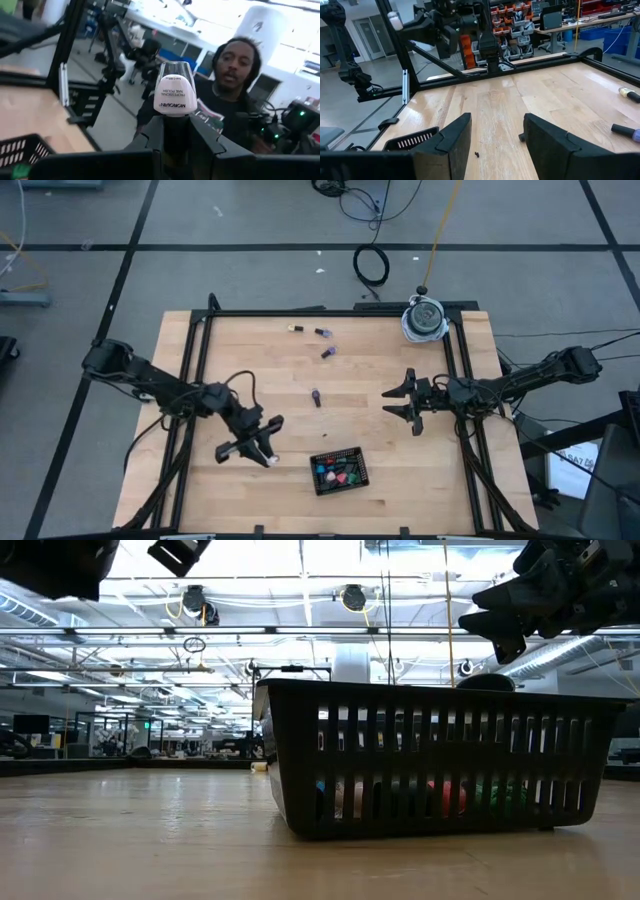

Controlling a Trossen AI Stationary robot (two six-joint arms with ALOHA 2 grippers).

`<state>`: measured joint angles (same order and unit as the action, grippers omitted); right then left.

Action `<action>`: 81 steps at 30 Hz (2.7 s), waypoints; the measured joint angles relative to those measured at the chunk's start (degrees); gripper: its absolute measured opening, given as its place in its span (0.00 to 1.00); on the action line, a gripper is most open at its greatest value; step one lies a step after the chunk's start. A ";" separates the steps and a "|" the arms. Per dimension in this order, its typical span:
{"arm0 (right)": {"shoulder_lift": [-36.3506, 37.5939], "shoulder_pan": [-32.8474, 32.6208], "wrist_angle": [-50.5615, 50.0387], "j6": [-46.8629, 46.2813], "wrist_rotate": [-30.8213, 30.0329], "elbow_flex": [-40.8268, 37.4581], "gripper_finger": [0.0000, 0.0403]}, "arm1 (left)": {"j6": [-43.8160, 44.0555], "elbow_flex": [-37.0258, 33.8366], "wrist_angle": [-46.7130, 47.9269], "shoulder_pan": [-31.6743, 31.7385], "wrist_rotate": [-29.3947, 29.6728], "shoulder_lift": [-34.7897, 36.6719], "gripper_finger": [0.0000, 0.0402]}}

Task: Pick & Place Nail Polish
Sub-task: Put the white nail polish bottle into the black bin

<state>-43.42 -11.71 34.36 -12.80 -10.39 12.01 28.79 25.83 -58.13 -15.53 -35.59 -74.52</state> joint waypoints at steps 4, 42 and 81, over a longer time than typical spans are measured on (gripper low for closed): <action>0.00 -0.02 -0.03 -0.01 0.00 0.00 0.42 | -2.43 2.30 7.10 -0.01 0.86 0.00 0.11; 0.02 -0.01 0.04 -0.01 0.00 -0.02 0.42 | -20.87 2.84 28.46 2.43 33.13 -0.04 0.12; 0.00 -0.01 0.04 0.00 0.01 -0.01 0.42 | -38.95 2.77 43.82 5.64 91.07 -0.52 0.12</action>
<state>-43.42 -11.72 34.39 -12.81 -10.38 12.00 -10.15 28.60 -14.31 -9.89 55.49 -75.05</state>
